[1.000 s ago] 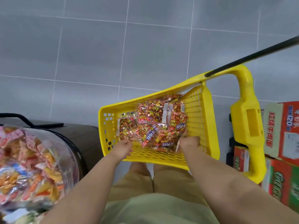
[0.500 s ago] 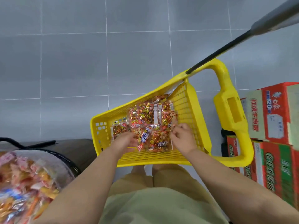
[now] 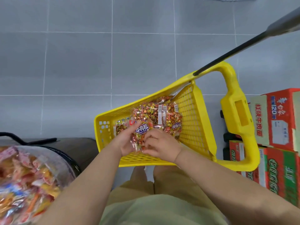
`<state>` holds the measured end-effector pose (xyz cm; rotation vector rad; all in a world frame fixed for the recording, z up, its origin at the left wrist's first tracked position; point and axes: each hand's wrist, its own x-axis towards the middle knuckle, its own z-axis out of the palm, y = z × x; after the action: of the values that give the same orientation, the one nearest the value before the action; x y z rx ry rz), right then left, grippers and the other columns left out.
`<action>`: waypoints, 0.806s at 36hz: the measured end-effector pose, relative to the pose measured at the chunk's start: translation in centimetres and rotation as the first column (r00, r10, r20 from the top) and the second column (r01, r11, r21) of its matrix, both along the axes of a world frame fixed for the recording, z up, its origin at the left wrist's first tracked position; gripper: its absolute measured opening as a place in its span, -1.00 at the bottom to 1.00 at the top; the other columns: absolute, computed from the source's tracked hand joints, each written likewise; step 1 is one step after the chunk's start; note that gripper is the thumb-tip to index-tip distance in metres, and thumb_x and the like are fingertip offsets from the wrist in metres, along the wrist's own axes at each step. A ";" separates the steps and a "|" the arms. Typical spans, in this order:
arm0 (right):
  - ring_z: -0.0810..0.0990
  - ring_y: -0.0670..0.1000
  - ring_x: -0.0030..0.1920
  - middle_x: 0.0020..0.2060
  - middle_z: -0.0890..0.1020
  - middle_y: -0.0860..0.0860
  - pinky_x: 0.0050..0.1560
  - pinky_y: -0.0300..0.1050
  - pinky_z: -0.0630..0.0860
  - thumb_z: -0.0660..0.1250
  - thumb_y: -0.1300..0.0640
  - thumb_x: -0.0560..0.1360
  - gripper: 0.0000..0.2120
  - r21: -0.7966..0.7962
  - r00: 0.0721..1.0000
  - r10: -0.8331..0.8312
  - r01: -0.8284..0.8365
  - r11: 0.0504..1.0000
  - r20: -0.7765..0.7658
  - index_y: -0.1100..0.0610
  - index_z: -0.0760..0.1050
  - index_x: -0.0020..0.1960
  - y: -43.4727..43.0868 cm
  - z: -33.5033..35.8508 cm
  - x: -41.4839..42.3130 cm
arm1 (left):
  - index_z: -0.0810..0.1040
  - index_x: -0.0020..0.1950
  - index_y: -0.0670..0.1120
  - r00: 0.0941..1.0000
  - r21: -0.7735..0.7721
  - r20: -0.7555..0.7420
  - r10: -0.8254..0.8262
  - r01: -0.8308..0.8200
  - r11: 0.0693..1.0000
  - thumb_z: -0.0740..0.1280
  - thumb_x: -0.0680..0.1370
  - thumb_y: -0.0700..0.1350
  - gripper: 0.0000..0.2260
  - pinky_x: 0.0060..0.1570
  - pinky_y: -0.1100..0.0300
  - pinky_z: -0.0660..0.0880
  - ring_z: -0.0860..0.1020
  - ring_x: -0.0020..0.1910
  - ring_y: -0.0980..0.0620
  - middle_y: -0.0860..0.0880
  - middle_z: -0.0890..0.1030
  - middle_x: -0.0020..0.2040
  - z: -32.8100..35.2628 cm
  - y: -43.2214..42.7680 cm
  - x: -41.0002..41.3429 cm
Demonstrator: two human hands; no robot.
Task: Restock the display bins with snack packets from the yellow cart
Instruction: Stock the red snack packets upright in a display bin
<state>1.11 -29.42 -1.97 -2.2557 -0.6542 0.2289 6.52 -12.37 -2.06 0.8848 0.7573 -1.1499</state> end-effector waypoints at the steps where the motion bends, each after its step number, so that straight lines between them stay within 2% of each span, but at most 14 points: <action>1: 0.57 0.12 -0.08 -0.11 0.59 0.09 0.00 -0.09 0.48 0.51 0.03 0.35 -0.77 0.013 0.999 0.010 -0.009 1.000 -0.050 0.18 0.60 -0.16 0.0 -0.2 0.0 | 0.51 0.29 -0.15 1.000 0.070 0.018 0.009 -0.010 0.997 0.42 0.41 0.03 -0.50 -0.07 -0.05 0.59 0.61 0.12 -0.18 -0.21 0.62 0.17 -0.4 0.0 -0.2; 3: 0.55 0.09 0.01 -0.03 0.59 0.07 0.09 -0.10 0.44 0.42 -0.02 0.42 -0.75 0.020 0.981 -0.059 0.063 0.998 -0.183 0.16 0.60 -0.07 -0.3 -0.8 0.0 | 0.41 0.36 -0.19 0.998 0.198 0.054 0.023 -0.033 0.980 0.41 0.46 -0.13 -0.51 -0.03 -0.09 0.59 0.59 0.13 -0.18 -0.21 0.62 0.16 -1.2 0.0 -0.4; 5: 0.49 0.05 0.11 0.04 0.56 0.05 0.18 -0.10 0.42 0.33 0.01 0.50 -0.78 -0.051 0.915 -0.244 0.240 0.969 -0.322 0.15 0.59 0.01 -1.1 -1.9 0.3 | 0.49 0.18 -0.16 0.996 0.240 0.085 0.041 -0.060 0.969 0.34 0.54 -0.23 -0.78 -0.29 0.02 0.61 0.68 -0.15 -0.09 -0.13 0.70 -0.12 -1.6 0.1 -0.6; 7: 0.43 0.05 0.21 0.13 0.53 0.05 0.27 -0.07 0.36 0.30 0.09 0.53 -0.78 -0.207 0.823 -0.402 0.346 0.915 -0.402 0.15 0.55 0.13 -2.2 -3.6 0.7 | 0.48 0.11 -0.10 0.996 0.290 0.079 0.049 -0.070 0.954 0.31 0.55 -0.27 -0.83 -0.36 0.09 0.60 0.69 -0.22 -0.02 -0.07 0.71 -0.19 -2.2 0.7 -0.8; 8: 0.38 0.05 0.27 0.20 0.50 0.05 0.32 -0.09 0.31 0.30 0.09 0.53 -0.72 -0.292 0.785 -0.435 0.332 0.897 -0.442 0.14 0.51 0.21 -2.8 -4.4 0.9 | 0.46 0.18 -0.10 0.996 0.306 0.076 0.051 -0.071 0.949 0.32 0.55 -0.27 -0.77 -0.27 0.06 0.62 0.69 -0.14 -0.03 -0.09 0.71 -0.11 -2.3 1.0 -0.9; 9: 0.33 0.06 0.34 0.27 0.46 0.06 0.36 -0.08 0.26 0.30 0.07 0.53 -0.64 -0.367 0.752 -0.441 0.281 0.887 -0.490 0.13 0.44 0.31 -3.2 -5.2 1.1 | 0.41 0.30 -0.13 0.996 0.324 0.067 0.057 -0.076 0.943 0.34 0.54 -0.25 -0.66 -0.09 -0.01 0.62 0.67 0.00 -0.07 -0.13 0.68 0.04 -2.4 1.4 -1.0; 11: 0.25 0.10 0.40 0.38 0.37 0.07 0.39 -0.01 0.25 0.32 0.03 0.51 -0.47 -0.486 0.712 -0.400 0.095 0.869 -0.577 0.08 0.28 0.44 -3.7 -6.5 1.2 | 0.30 0.45 -0.17 0.997 0.357 0.042 0.063 -0.074 0.931 0.37 0.53 -0.22 -0.48 0.28 -0.15 0.44 0.52 0.27 -0.16 -0.18 0.54 0.29 -3.0 2.2 -1.5; 12: 0.25 0.12 0.40 0.40 0.36 0.07 0.38 0.03 0.28 0.34 0.01 0.50 -0.41 -0.532 0.710 -0.370 -0.008 0.847 -0.599 0.07 0.23 0.46 -3.7 -7.0 1.2 | 0.32 0.45 -0.17 0.997 0.358 0.041 0.066 -0.076 0.931 0.36 0.53 -0.22 -0.50 0.32 -0.17 0.38 0.50 0.29 -0.17 -0.18 0.53 0.31 -3.2 2.7 -1.7; 15: 0.33 0.13 0.34 0.35 0.41 0.04 0.31 0.08 0.34 0.38 -0.02 0.45 -0.40 -0.641 0.741 -0.339 -0.158 0.751 -0.579 0.01 0.26 0.43 -3.0 -8.1 1.2 | 0.45 0.33 -0.15 0.997 0.360 0.013 0.080 -0.079 0.929 0.34 0.55 -0.22 -0.65 0.26 -0.18 0.44 0.58 0.17 -0.16 -0.16 0.63 0.17 -3.1 3.6 -2.4; 19: 0.42 0.09 0.23 0.17 0.53 0.03 0.19 0.05 0.33 0.32 -0.02 0.50 -0.69 -0.732 0.795 -0.334 -0.191 0.654 -0.506 0.00 0.47 0.23 -2.6 -8.1 1.5 | 0.45 0.34 -0.13 0.995 0.376 0.003 0.101 -0.094 0.922 0.33 0.56 -0.22 -0.66 0.22 -0.20 0.47 0.59 0.16 -0.20 -0.18 0.63 0.17 -3.1 4.5 -2.9; 21: 0.43 0.09 0.21 0.14 0.54 0.03 0.18 0.04 0.35 0.30 -0.04 0.52 -0.73 -0.722 0.802 -0.310 -0.205 0.660 -0.511 -0.01 0.52 0.19 -3.0 -7.6 1.6 | 0.45 0.35 -0.12 0.994 0.393 0.007 0.109 -0.103 0.914 0.32 0.57 -0.23 -0.66 0.21 -0.20 0.47 0.58 0.17 -0.21 -0.19 0.62 0.18 -2.7 4.5 -2.9; 24: 0.46 0.08 0.22 0.21 0.52 0.04 0.20 -0.01 0.44 0.30 -0.02 0.53 -0.69 -0.609 0.774 -0.315 -0.112 0.786 -0.549 -0.02 0.50 0.26 -3.9 -6.2 2.1 | 0.46 0.33 -0.11 0.993 0.421 0.027 0.112 -0.113 0.900 0.30 0.58 -0.24 -0.69 0.14 -0.13 0.51 0.59 0.15 -0.19 -0.19 0.62 0.17 -2.2 4.4 -2.8; 27: 0.49 0.06 0.23 0.27 0.52 0.02 0.21 -0.07 0.45 0.33 0.00 0.52 -0.63 -0.458 0.708 -0.367 0.070 0.886 -0.603 0.02 0.48 0.31 -4.8 -4.0 2.9 | 0.47 0.27 -0.08 0.993 0.448 0.044 0.106 -0.114 0.887 0.32 0.58 -0.18 -0.74 -0.13 -0.01 0.59 0.63 0.00 -0.10 -0.13 0.65 0.05 -1.7 4.2 -2.5; 29: 0.56 0.04 0.14 0.16 0.59 0.04 0.12 -0.08 0.49 0.38 0.01 0.48 -0.60 -0.331 0.638 -0.368 0.182 0.926 -0.677 0.09 0.51 0.28 -5.1 -2.4 3.5 | 0.48 0.23 -0.05 0.995 0.454 0.046 0.087 -0.098 0.885 0.33 0.57 -0.11 -0.77 -0.27 0.09 0.56 0.62 -0.10 0.00 -0.05 0.65 -0.04 -1.1 3.9 -2.2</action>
<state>4.64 -34.51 -4.41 -2.1746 0.1736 1.0414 4.31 -8.46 -3.18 1.2373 1.0637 -0.8847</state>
